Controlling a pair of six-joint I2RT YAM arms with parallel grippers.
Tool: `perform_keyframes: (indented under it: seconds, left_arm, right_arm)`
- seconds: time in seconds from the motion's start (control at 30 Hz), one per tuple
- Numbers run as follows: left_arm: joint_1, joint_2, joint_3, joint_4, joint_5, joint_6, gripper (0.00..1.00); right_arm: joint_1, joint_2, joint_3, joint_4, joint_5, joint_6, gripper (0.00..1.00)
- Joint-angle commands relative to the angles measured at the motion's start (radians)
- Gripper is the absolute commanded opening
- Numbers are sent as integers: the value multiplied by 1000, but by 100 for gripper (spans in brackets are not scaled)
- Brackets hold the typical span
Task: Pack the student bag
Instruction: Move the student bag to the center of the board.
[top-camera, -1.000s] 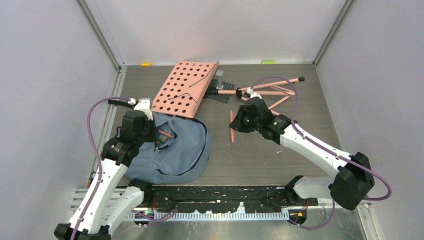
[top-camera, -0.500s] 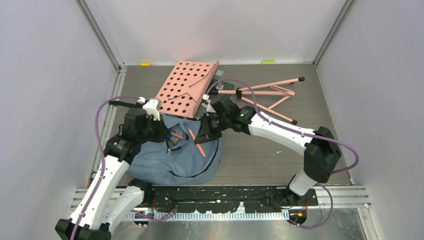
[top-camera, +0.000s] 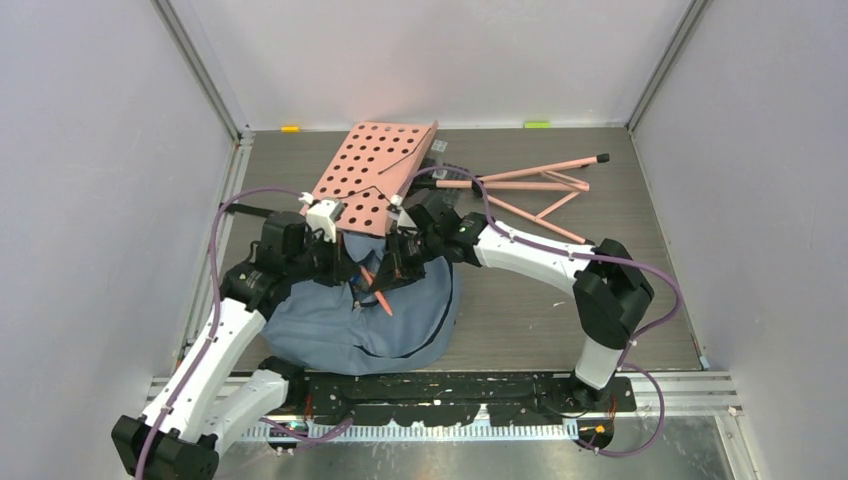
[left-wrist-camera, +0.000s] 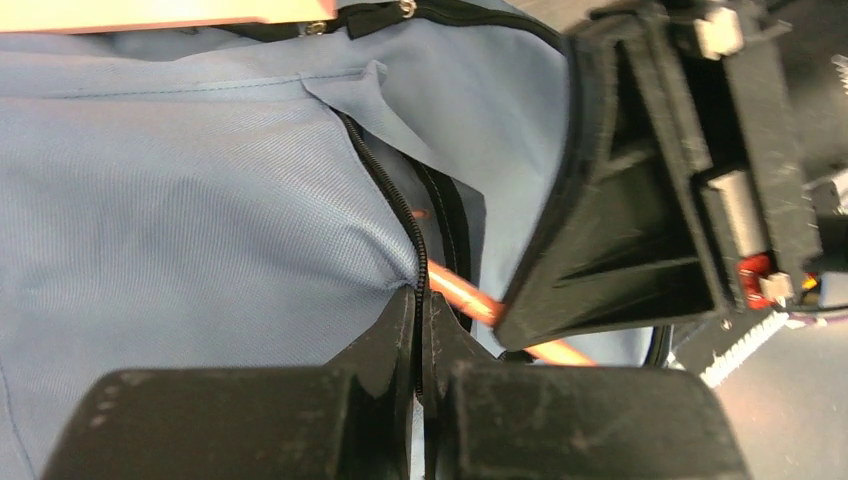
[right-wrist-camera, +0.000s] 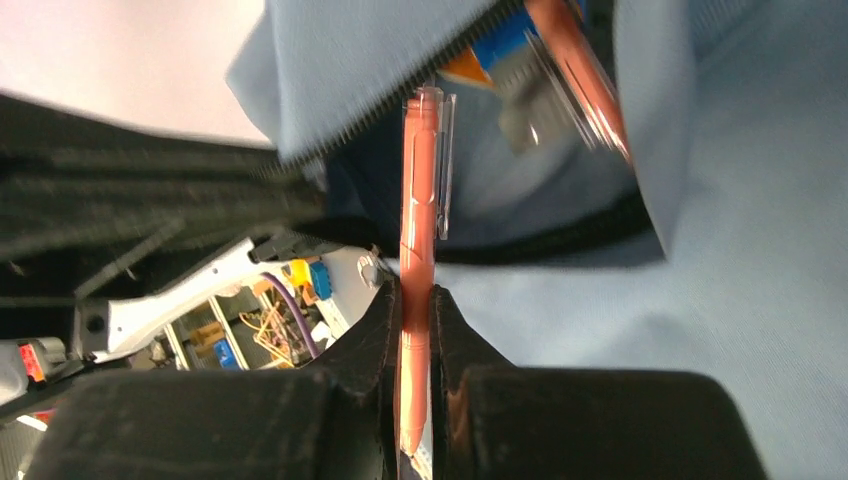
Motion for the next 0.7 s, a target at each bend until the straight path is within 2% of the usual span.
perform_keyframes:
  seconds: [0.0,0.13,0.4,0.67]
  left_arm:
    - [-66,8,10,135,173,-17,0]
    - [-114,26,8,145,195,-57,0]
    - [-171,-10,-72,176,117,-201,0]
    - [-195,-33,-119,188,91,-249,0]
  right_arm:
    - [4,15,18,121,-22,76,1]
    - [-1,14,-45,238,1,149,1]
    - [-17,-32,-168,365,128,231,1]
    - [-21,-44,-214,448,246,291,1]
